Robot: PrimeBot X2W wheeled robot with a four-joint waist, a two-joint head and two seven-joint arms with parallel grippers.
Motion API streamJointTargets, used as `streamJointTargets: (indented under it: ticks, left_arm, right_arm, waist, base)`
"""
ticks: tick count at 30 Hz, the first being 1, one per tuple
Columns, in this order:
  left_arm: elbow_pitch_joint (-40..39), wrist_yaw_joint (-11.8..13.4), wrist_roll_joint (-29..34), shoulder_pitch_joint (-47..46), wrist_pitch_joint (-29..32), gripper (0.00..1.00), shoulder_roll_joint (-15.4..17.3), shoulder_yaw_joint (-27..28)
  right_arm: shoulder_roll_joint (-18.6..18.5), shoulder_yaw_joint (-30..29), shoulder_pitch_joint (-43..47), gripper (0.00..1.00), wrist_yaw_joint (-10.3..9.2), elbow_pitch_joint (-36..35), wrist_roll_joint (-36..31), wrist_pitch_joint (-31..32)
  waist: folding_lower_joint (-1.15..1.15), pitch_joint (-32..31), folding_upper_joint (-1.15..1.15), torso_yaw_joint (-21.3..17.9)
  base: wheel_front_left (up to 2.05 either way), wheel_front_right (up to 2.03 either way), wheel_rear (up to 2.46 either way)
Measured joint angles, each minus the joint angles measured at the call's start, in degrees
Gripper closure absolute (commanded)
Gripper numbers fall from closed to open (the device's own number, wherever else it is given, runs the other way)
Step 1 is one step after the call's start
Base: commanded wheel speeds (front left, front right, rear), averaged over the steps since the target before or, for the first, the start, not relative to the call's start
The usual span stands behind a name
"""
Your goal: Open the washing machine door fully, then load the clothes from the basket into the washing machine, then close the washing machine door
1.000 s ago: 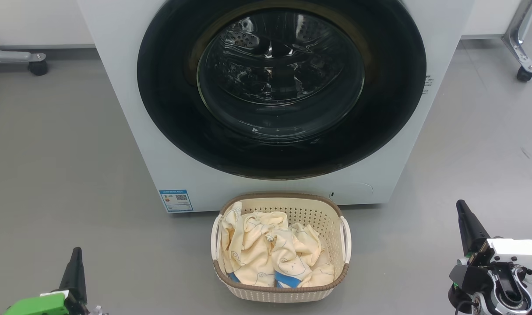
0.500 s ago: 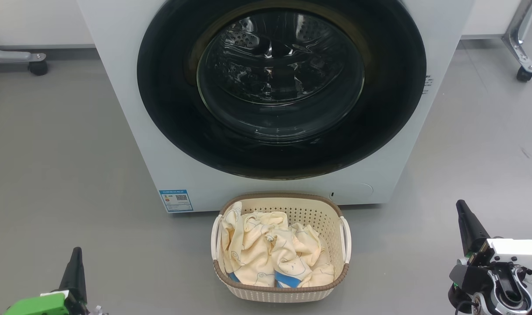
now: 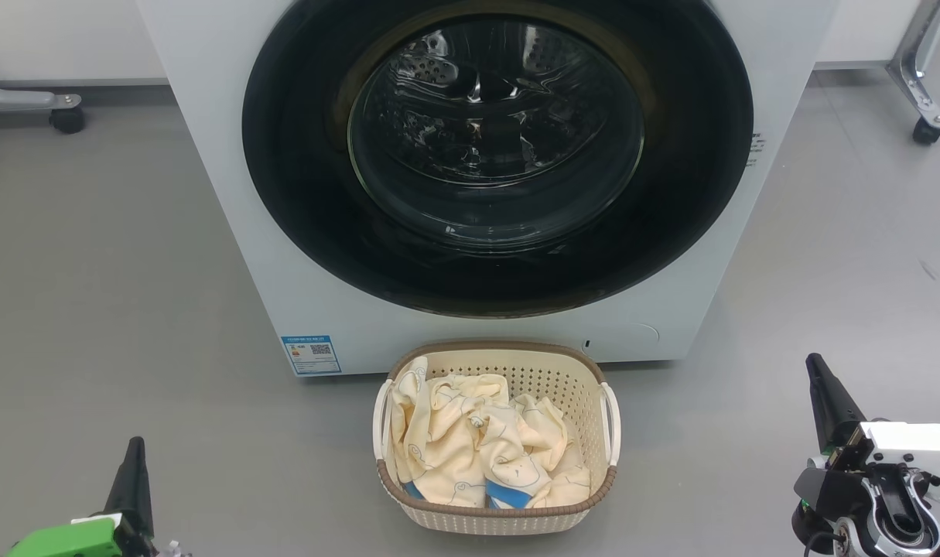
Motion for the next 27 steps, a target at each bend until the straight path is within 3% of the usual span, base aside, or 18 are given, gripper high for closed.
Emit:
streamJointTargets:
  ticks: [27]
  left_arm:
    - [0.0, 0.0, 0.0, 0.0, 0.0, 1.00, 0.0, 0.0]
  right_arm:
    - [0.0, 0.0, 0.0, 1.00, 0.00, 0.0, 0.0, 0.0]
  waist:
    - [0.00, 0.0, 0.00, 0.0]
  base:
    - [0.00, 0.00, 0.00]
